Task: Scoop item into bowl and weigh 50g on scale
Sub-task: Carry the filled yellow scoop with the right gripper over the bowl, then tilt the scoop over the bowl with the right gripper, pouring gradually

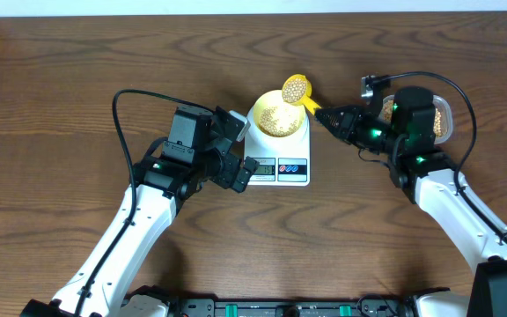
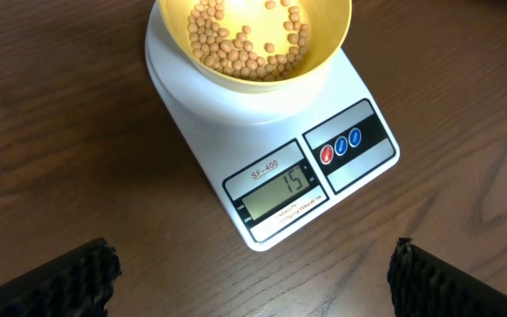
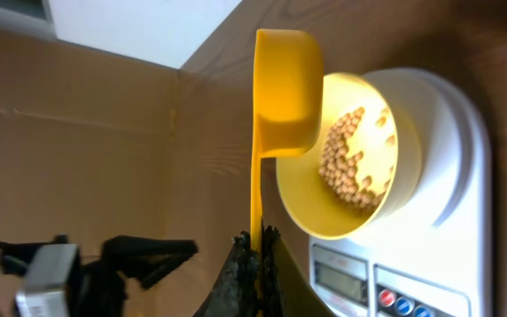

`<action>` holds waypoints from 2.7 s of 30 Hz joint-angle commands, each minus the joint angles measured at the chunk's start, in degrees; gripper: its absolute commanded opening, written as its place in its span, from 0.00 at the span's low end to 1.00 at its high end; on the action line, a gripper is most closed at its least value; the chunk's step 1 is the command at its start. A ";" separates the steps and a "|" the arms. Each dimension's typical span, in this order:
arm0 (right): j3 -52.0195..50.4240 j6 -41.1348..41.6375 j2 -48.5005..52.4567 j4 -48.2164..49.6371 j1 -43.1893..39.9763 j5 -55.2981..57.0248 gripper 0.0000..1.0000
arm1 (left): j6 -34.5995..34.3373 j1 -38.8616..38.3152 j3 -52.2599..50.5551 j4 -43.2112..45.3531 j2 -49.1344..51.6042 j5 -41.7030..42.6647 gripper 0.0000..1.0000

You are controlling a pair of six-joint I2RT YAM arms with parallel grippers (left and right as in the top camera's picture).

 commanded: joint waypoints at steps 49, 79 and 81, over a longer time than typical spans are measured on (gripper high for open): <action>0.02 -25.64 0.26 -9.79 7.19 12.79 0.01 | 0.33 0.26 -0.33 0.04 0.39 0.48 1.00; 0.04 -36.33 0.26 -6.47 7.19 12.59 0.01 | 0.33 0.24 -0.33 0.04 0.39 0.50 1.00; 0.04 -37.29 0.26 -6.45 7.17 12.59 0.01 | 0.31 0.24 -0.33 0.07 0.39 0.48 1.00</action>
